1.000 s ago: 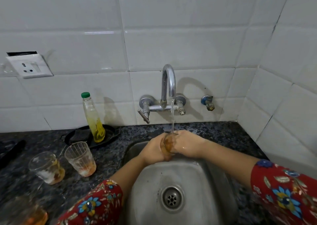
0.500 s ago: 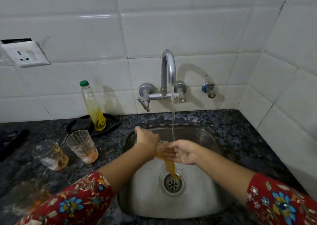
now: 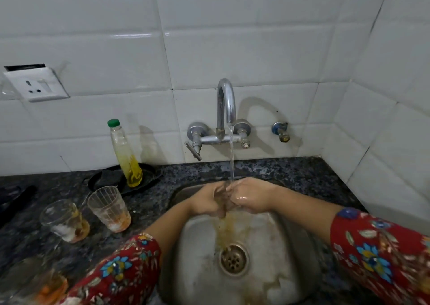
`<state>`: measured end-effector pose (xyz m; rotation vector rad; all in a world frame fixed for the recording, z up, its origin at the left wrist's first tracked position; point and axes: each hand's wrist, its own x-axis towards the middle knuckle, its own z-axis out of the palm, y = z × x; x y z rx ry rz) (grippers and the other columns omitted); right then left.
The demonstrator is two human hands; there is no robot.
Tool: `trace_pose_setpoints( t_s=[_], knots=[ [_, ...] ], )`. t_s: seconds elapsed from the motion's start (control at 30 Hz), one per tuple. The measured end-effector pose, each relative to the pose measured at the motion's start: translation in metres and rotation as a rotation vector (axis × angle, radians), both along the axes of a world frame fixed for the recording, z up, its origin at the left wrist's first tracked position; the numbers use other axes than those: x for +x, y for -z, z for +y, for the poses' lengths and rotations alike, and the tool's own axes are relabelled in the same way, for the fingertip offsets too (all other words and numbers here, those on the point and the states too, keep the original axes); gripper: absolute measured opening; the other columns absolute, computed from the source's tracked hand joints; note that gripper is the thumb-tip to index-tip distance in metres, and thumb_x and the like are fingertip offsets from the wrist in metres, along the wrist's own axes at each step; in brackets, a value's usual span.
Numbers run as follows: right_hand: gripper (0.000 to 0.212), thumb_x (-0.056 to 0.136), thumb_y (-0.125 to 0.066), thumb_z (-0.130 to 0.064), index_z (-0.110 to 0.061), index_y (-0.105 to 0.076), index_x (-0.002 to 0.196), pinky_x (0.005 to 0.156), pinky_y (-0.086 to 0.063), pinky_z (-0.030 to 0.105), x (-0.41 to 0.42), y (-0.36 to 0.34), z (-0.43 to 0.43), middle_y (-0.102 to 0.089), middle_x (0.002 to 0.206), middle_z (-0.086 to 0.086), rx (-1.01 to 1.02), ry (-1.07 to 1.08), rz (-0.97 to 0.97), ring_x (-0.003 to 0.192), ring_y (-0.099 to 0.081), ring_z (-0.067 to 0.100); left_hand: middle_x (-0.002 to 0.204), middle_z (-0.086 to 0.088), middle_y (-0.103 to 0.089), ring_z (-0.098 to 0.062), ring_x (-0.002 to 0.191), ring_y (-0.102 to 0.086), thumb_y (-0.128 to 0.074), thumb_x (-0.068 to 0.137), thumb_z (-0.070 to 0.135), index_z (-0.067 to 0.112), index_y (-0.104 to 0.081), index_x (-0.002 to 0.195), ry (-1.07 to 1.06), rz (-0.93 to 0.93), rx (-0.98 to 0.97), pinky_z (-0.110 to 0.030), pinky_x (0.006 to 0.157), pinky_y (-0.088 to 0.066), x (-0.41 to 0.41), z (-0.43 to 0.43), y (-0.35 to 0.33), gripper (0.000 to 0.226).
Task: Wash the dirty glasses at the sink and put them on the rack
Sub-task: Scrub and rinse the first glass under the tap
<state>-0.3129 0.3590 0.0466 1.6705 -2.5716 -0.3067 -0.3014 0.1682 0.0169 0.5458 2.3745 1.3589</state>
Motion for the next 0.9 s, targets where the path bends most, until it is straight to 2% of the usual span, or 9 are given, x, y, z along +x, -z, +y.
trace_pose_setpoints(
  t_s=[0.07,0.2,0.33,0.4,0.5,0.57,0.7,0.83,0.9],
  knots=[
    [0.011,0.072,-0.066,-0.013,-0.023,-0.068,0.077,0.082,-0.055,0.036,0.002,-0.012,-0.009,-0.071,0.087,-0.002,0.045,0.188,-0.146,0.088,-0.065,0.019,0.107,-0.005,-0.068,-0.02,0.101,-0.066,-0.076,0.054,0.012,0.018,-0.059,0.108,-0.123,0.077,0.085,-0.038,0.09,-0.052,0.005,0.015,0.007,0.057],
    [0.022,0.078,-0.052,-0.007,-0.022,-0.051,0.062,0.072,-0.047,0.04,0.012,-0.022,-0.015,-0.059,0.076,0.002,-0.12,0.405,-0.463,0.073,-0.053,0.02,0.095,0.014,-0.069,-0.005,0.091,-0.066,-0.074,0.059,0.027,0.036,-0.054,0.101,-0.303,0.294,-0.027,-0.033,0.081,-0.056,0.011,0.027,0.002,0.048],
    [0.019,0.086,-0.053,-0.011,-0.015,-0.071,0.089,0.092,-0.049,0.03,0.005,-0.025,0.005,-0.073,0.093,0.002,0.024,0.082,-0.01,0.092,-0.065,0.021,0.104,0.023,-0.06,0.002,0.106,-0.059,-0.079,0.068,0.019,0.025,-0.058,0.119,-0.057,0.201,-0.193,0.0,0.082,-0.041,-0.002,0.018,-0.01,0.055],
    [0.016,0.084,-0.055,-0.008,-0.01,-0.071,0.087,0.095,-0.046,0.033,0.005,-0.022,0.0,-0.072,0.092,0.005,0.148,0.151,-0.037,0.092,-0.064,0.023,0.107,0.02,-0.063,0.003,0.103,-0.06,-0.08,0.063,0.024,0.026,-0.06,0.118,-0.082,0.234,-0.189,-0.011,0.089,-0.047,-0.004,0.022,-0.007,0.059],
    [0.011,0.078,-0.054,-0.009,-0.012,-0.064,0.079,0.079,-0.049,0.037,0.007,-0.03,-0.019,-0.062,0.079,0.006,0.071,0.385,-0.28,0.078,-0.056,0.022,0.093,0.012,-0.069,-0.004,0.09,-0.065,-0.076,0.059,0.026,0.032,-0.058,0.099,-0.334,0.295,-0.028,-0.034,0.083,-0.055,0.007,0.03,-0.002,0.043],
    [0.013,0.078,-0.053,-0.008,-0.013,-0.065,0.08,0.08,-0.049,0.037,0.004,-0.038,-0.016,-0.063,0.081,0.005,0.041,0.368,-0.31,0.08,-0.058,0.023,0.096,0.012,-0.069,-0.004,0.092,-0.064,-0.078,0.059,0.022,0.031,-0.058,0.102,-0.333,0.303,0.016,-0.028,0.083,-0.052,0.008,0.028,-0.005,0.048],
    [0.014,0.081,-0.062,-0.002,-0.003,-0.073,0.089,0.097,-0.049,0.037,-0.003,-0.035,-0.007,-0.073,0.092,0.01,0.169,0.079,0.01,0.094,-0.065,0.027,0.112,0.005,-0.069,-0.011,0.106,-0.065,-0.079,0.057,0.021,0.025,-0.062,0.115,-0.06,0.237,-0.055,-0.028,0.094,-0.05,-0.004,0.014,-0.016,0.06],
    [0.006,0.081,-0.057,-0.003,-0.005,-0.063,0.08,0.071,-0.048,0.035,0.01,-0.054,-0.03,-0.06,0.078,0.009,0.082,0.502,-0.406,0.078,-0.057,0.024,0.098,0.007,-0.07,-0.01,0.092,-0.068,-0.083,0.051,0.021,0.027,-0.058,0.106,-0.28,0.226,-0.002,-0.031,0.081,-0.056,0.004,0.027,-0.009,0.061],
    [0.01,0.081,-0.057,-0.002,-0.007,-0.065,0.086,0.073,-0.048,0.037,0.007,-0.062,-0.034,-0.054,0.077,0.004,0.071,0.503,-0.471,0.075,-0.053,0.02,0.096,0.005,-0.069,-0.014,0.089,-0.068,-0.085,0.049,0.021,0.025,-0.056,0.103,-0.379,0.245,0.061,-0.028,0.076,-0.054,0.002,0.028,-0.004,0.062]
  ],
)
